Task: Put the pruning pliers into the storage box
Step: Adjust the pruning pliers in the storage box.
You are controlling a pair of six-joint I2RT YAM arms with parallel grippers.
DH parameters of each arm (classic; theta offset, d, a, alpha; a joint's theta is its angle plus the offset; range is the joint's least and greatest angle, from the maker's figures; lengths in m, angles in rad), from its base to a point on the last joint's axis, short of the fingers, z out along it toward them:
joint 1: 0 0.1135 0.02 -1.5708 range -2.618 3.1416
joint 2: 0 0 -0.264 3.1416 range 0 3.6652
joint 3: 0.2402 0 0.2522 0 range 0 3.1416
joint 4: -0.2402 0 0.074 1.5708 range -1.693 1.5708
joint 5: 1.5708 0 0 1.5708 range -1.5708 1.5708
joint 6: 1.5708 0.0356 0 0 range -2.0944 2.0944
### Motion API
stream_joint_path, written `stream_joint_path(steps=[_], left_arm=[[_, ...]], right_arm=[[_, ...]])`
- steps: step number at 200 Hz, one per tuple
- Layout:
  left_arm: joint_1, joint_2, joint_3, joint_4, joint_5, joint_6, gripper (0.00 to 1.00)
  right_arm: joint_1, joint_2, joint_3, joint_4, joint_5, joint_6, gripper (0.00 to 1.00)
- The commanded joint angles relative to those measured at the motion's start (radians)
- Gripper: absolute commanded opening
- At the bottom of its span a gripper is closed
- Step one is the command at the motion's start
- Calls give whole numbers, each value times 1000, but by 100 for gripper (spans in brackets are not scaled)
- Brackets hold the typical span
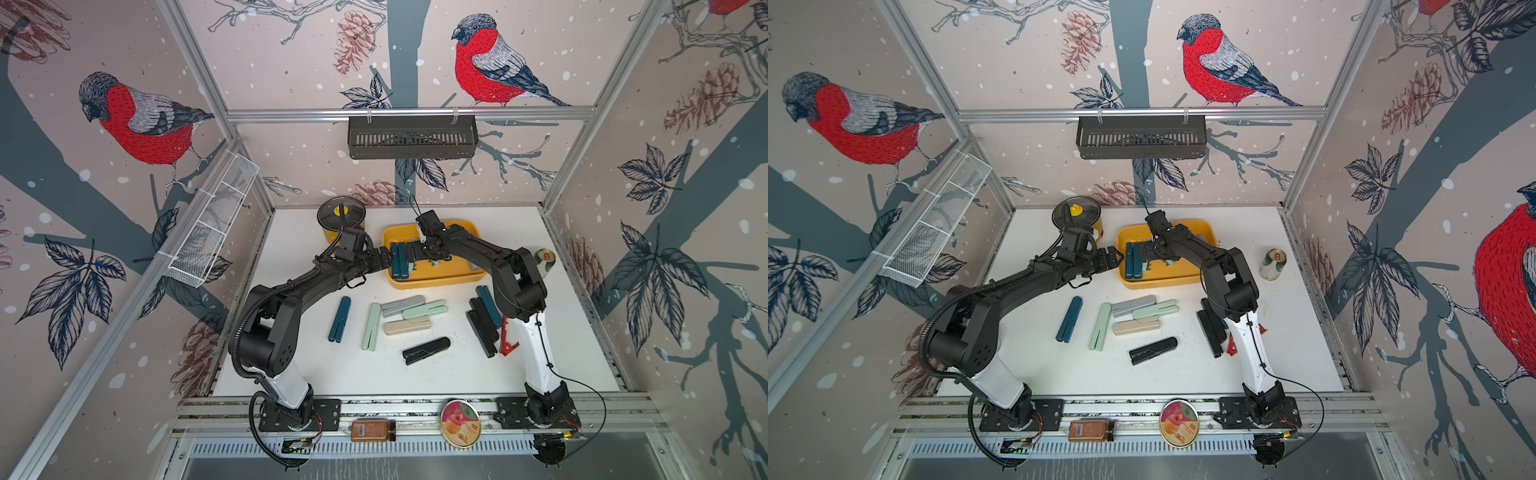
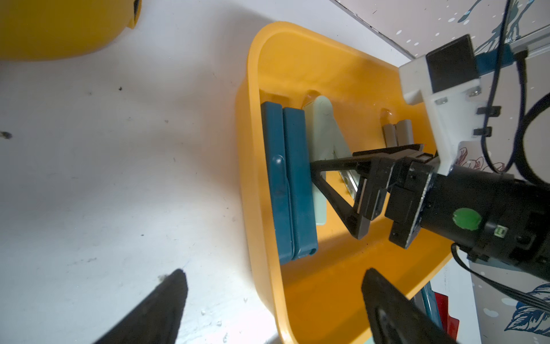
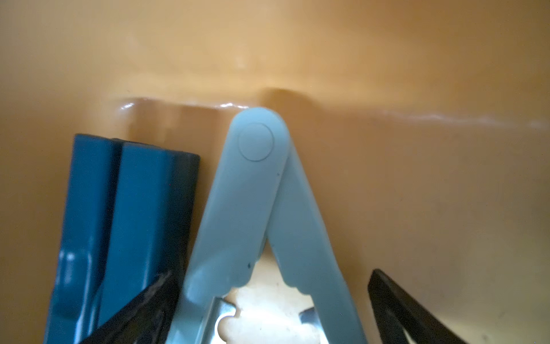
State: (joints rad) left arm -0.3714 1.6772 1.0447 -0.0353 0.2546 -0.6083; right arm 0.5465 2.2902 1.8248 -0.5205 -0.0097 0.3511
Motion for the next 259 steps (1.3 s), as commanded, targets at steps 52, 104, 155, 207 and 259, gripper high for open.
stream_joint_path(steps=[52, 104, 155, 207, 259], left_arm=[[2, -14, -15, 44, 0, -1, 93], [2, -24, -21, 50, -5, -10, 92], [2, -24, -34, 79, 4, -25, 91], [1, -24, -38, 85, 2, -30, 91], [2, -25, -41, 83, -3, -30, 91]], right_arm=[[-1, 28, 15, -136, 69, -129, 100], [-24, 28, -24, -148, 35, -155, 15], [-44, -35, -90, -67, 29, -64, 2], [-35, -13, -79, -56, 120, -4, 0], [-36, -24, -85, -16, 88, 63, 32]])
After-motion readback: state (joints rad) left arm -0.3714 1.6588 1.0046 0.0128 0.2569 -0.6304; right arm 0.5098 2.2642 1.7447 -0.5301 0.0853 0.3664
